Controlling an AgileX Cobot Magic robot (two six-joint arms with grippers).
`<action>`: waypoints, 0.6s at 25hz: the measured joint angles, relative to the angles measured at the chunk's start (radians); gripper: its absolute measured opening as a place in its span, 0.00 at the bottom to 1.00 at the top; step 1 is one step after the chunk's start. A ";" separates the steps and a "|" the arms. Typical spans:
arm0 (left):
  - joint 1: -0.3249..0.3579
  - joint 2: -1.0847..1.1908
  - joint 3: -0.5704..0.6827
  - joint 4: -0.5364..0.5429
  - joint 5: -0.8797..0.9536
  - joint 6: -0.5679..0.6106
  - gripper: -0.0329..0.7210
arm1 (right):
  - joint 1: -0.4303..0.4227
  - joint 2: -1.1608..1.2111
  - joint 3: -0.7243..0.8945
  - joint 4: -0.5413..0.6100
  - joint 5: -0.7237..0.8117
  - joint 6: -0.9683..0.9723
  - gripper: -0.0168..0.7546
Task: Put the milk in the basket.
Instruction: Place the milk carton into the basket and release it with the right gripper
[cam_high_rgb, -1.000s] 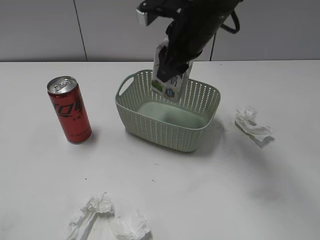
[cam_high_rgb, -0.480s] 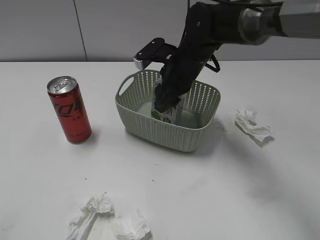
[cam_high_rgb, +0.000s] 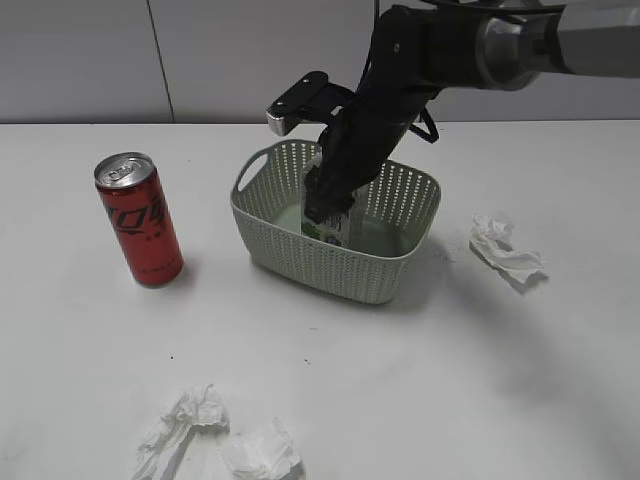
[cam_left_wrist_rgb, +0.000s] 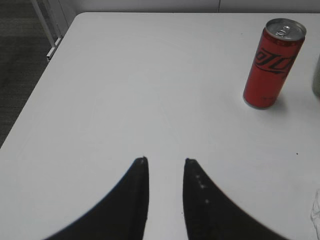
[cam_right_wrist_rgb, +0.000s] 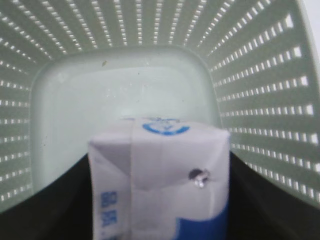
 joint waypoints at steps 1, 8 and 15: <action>0.000 0.000 0.000 0.000 0.000 0.000 0.31 | 0.000 0.000 0.000 0.000 -0.001 0.000 0.67; 0.000 0.000 0.001 0.000 0.000 0.000 0.31 | 0.000 0.000 -0.010 0.002 0.012 0.000 0.88; 0.000 0.000 0.001 0.000 0.000 0.000 0.31 | 0.000 -0.055 -0.044 0.002 0.061 0.002 0.89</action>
